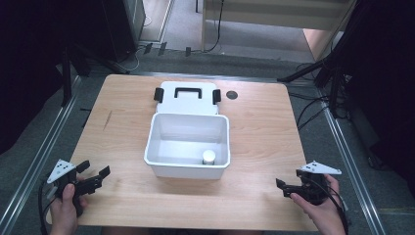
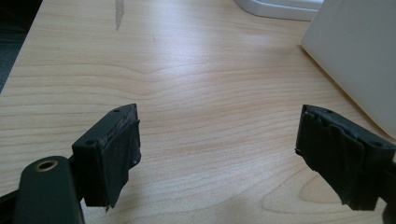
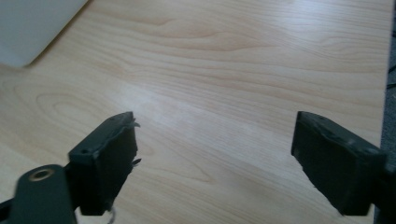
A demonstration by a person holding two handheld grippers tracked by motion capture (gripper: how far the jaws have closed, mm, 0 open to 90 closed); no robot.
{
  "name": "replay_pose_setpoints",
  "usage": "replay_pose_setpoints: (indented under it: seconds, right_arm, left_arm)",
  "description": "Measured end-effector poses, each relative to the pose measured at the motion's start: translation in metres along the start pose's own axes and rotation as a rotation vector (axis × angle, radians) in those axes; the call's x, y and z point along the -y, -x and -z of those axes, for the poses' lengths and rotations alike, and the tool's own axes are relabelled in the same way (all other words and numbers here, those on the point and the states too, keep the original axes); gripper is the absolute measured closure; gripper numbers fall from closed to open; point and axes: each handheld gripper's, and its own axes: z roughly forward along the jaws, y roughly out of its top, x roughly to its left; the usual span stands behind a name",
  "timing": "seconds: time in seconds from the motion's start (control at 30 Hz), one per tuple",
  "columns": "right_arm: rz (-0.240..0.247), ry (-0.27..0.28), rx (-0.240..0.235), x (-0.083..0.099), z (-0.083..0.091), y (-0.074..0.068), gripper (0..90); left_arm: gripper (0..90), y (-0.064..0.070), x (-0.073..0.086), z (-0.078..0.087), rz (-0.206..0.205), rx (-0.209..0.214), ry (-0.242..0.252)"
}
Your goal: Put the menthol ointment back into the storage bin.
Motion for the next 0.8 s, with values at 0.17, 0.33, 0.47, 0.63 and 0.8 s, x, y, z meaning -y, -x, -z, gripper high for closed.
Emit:
replay_pose_setpoints:
  seconds: [0.17,0.33,0.47,0.63,0.8]
  right_arm:
    - [-0.072,0.191,0.008,0.025,0.003,0.011,12.1]
    - [-0.152,0.341,-0.003,0.050,-0.002,0.023,9.3]
    - [-0.206,0.407,-0.017,0.063,-0.006,0.027,9.4]
    - [-0.243,0.466,-0.014,0.068,-0.003,0.031,12.8]
    - [-0.232,0.454,-0.027,0.068,-0.005,0.029,12.9]
  left_arm:
    - [14.6,0.001,0.000,0.000,-0.003,-0.002,-0.004]
    - [14.6,0.003,0.000,0.000,-0.020,-0.002,-0.009]
    - [14.7,0.003,0.001,0.000,-0.011,-0.002,-0.004]
    - [14.6,0.002,0.001,0.001,0.001,-0.010,0.003]
    - [14.6,0.002,0.001,0.002,0.003,-0.021,0.004]
